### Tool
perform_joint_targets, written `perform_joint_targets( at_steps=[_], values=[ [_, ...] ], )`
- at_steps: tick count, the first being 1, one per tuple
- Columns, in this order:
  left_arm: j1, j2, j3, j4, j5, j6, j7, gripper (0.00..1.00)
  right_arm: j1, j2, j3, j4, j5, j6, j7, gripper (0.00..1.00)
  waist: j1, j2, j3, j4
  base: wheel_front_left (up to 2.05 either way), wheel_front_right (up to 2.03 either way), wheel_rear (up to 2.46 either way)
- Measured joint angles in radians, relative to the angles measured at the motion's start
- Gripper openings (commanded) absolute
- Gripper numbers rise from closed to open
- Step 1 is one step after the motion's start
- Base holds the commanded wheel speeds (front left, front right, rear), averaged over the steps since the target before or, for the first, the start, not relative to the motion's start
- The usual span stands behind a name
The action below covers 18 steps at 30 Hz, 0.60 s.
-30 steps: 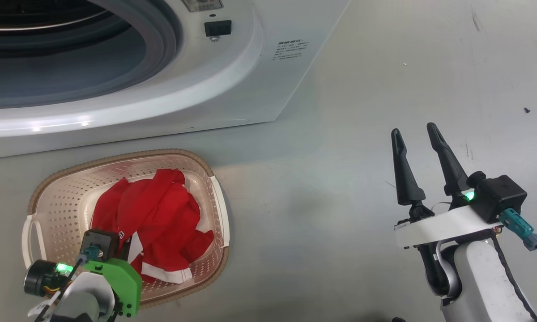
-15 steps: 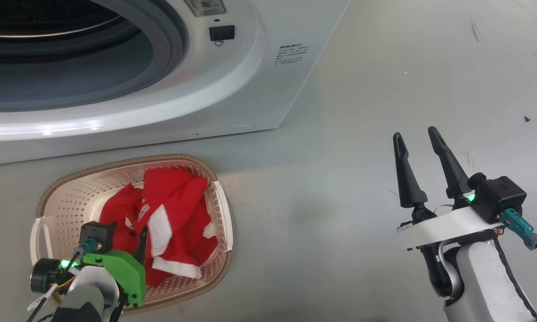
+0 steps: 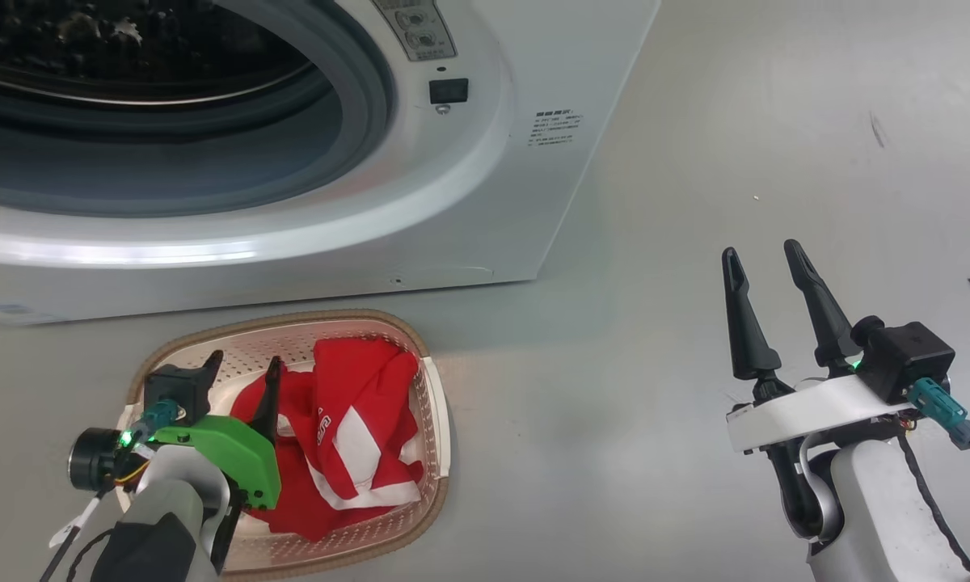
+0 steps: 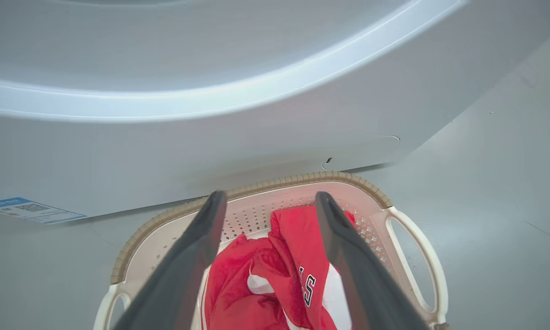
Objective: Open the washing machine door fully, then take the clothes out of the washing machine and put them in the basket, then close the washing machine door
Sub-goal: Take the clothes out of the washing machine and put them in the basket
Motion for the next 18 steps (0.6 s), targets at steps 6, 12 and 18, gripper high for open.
perform_joint_targets(
  at_steps=[6, 12, 18],
  values=[
    [0.000, -0.015, -0.002, -0.049, -0.006, 0.000, -0.003, 1.00, 0.003, -0.001, -0.022, 0.021, 0.007, 0.000, -0.002, 1.00, 0.0000, 0.0000, -0.062, 0.032, 0.00, 0.00, 0.00],
    [0.003, -0.027, 0.014, -0.172, -0.037, -0.003, -0.003, 1.00, 0.024, -0.007, -0.049, 0.029, 0.017, 0.000, -0.003, 1.00, 0.0000, 0.0000, -0.137, 0.076, 0.00, 0.00, 0.00],
    [0.024, -0.038, 0.019, -0.282, -0.046, -0.008, -0.003, 1.00, 0.059, -0.008, -0.061, 0.031, 0.019, 0.000, -0.003, 1.00, 0.0000, 0.0000, -0.194, 0.119, 0.00, 0.00, 0.00]
  ],
)
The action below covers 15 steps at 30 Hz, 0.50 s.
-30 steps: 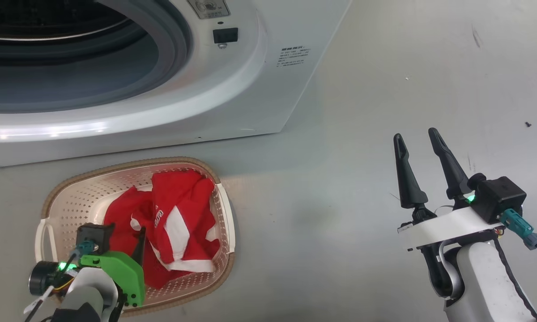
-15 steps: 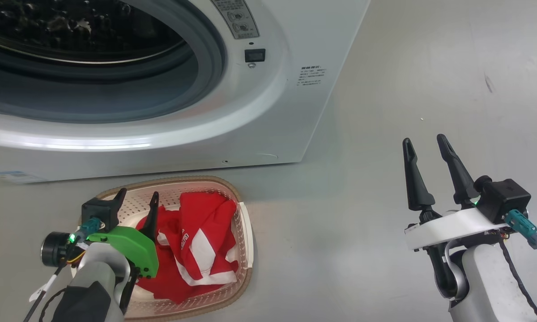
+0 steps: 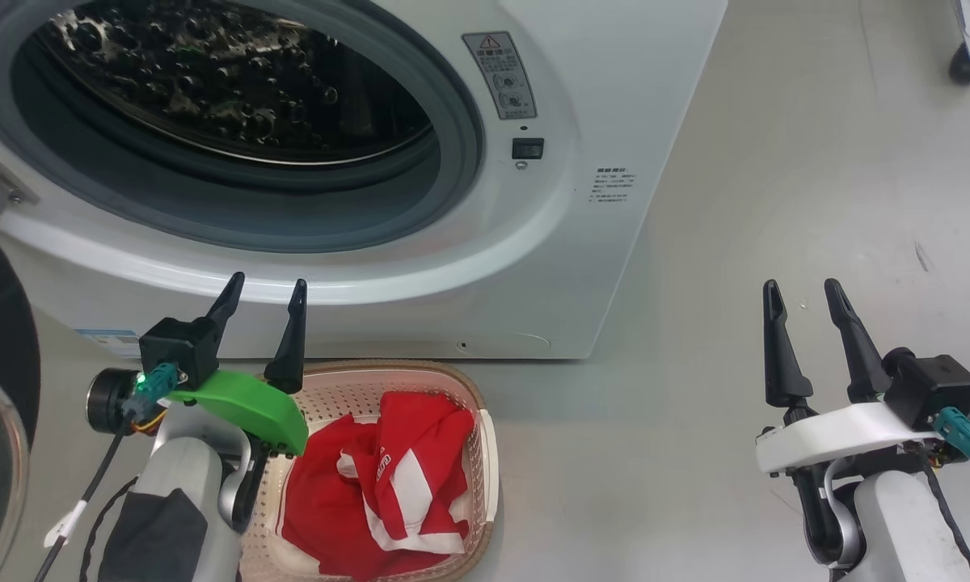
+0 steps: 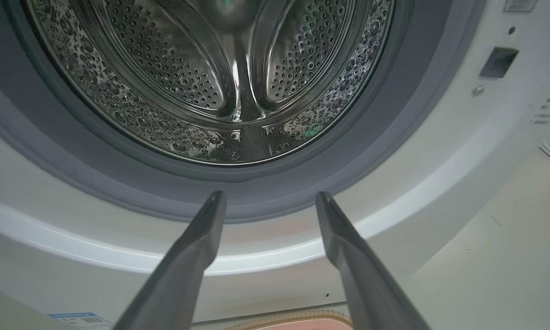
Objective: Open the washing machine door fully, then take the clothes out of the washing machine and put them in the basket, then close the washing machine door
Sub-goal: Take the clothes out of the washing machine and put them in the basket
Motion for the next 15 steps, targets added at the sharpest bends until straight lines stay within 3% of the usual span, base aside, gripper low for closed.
perform_joint_targets(
  at_steps=[15],
  values=[
    [0.168, 0.000, -0.001, -0.193, 0.017, 0.011, 0.000, 1.00, 0.052, 0.013, 0.013, 0.001, 0.008, 0.000, 0.000, 1.00, 0.0000, 0.0000, -0.130, 0.059, 0.00, 0.00, 0.00]
  ],
)
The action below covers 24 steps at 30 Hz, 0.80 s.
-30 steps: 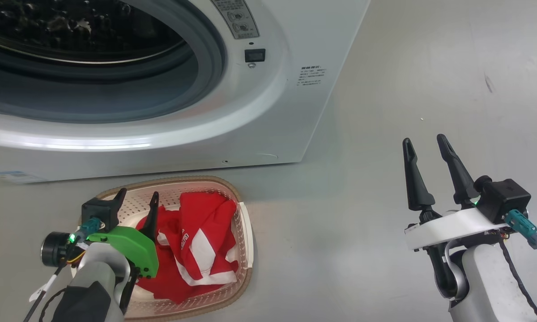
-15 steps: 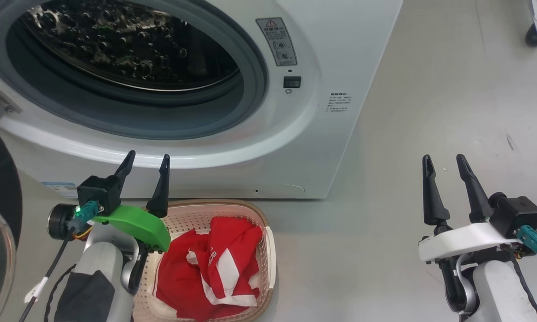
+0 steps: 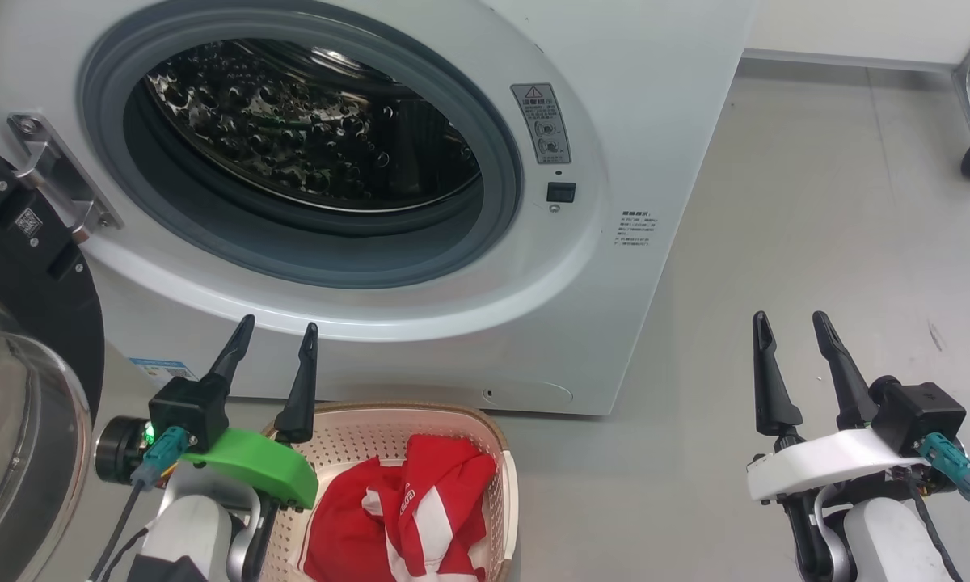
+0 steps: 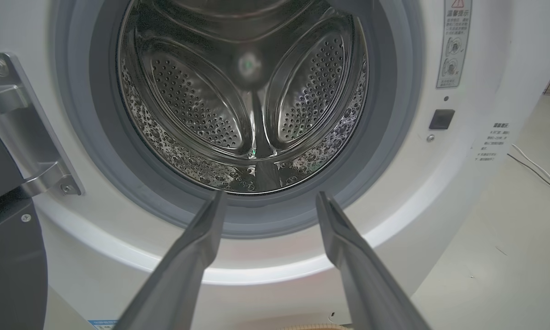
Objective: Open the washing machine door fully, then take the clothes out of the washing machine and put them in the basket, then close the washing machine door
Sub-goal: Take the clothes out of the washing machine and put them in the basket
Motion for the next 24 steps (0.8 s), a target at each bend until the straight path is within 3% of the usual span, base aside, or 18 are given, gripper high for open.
perform_joint_targets(
  at_steps=[24],
  values=[
    [0.149, 0.001, -0.013, -0.176, -0.032, 0.042, 0.000, 1.00, 0.041, 0.007, -0.005, -0.028, 0.001, -0.001, 0.000, 1.00, 0.0000, 0.0000, -0.058, -0.013, 0.00, 0.00, 0.00]
  ],
)
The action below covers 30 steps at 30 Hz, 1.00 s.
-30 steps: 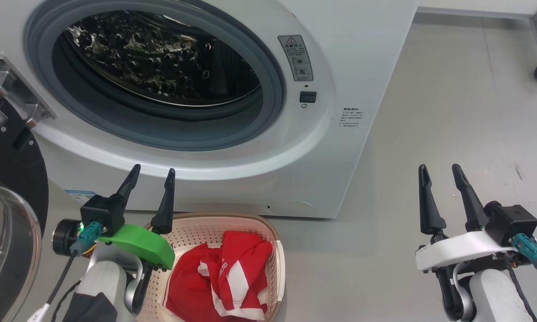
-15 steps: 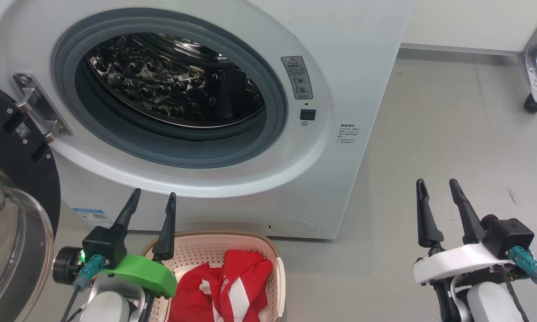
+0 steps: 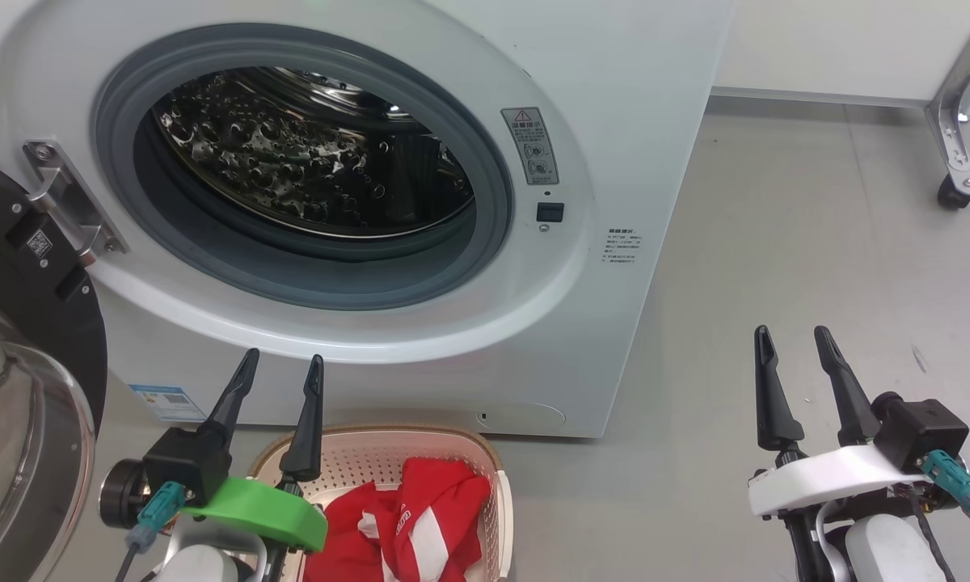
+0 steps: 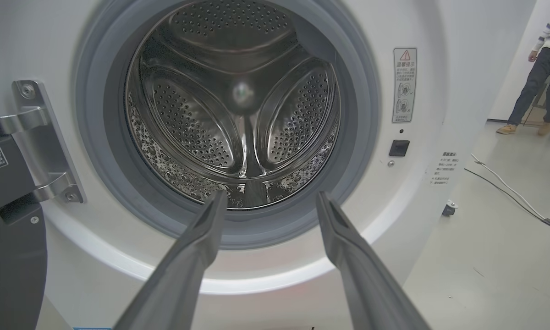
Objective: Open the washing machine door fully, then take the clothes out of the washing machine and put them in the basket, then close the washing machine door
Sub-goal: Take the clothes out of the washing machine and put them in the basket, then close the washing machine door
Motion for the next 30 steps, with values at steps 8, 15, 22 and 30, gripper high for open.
perform_joint_targets(
  at_steps=[8, 15, 22, 30],
  values=[
    [0.030, 0.001, -0.013, -0.039, -0.008, 0.000, 0.000, 1.00, 0.005, 0.001, 0.002, -0.006, 0.000, 0.000, 0.000, 1.00, 0.0000, 0.0000, -0.006, -0.001, 0.00, 0.00, 0.00],
    [0.045, 0.001, -0.027, -0.061, -0.008, 0.010, 0.000, 1.00, 0.020, 0.001, 0.005, -0.010, 0.000, 0.000, 0.000, 1.00, 0.0000, 0.0000, -0.005, -0.002, 0.00, 0.00, 0.00],
    [0.061, 0.002, -0.031, -0.083, -0.008, 0.018, 0.000, 1.00, 0.020, 0.001, 0.005, -0.015, 0.000, 0.000, 0.000, 1.00, 0.0000, 0.0000, -0.003, 0.000, 0.00, 0.00, 0.00],
    [0.064, 0.003, -0.035, -0.095, -0.008, 0.021, 0.000, 1.00, 0.020, 0.001, 0.004, -0.019, 0.000, 0.000, 0.000, 1.00, 0.0000, 0.0000, -0.003, 0.002, 0.00, 0.00, 0.00]
  ],
)
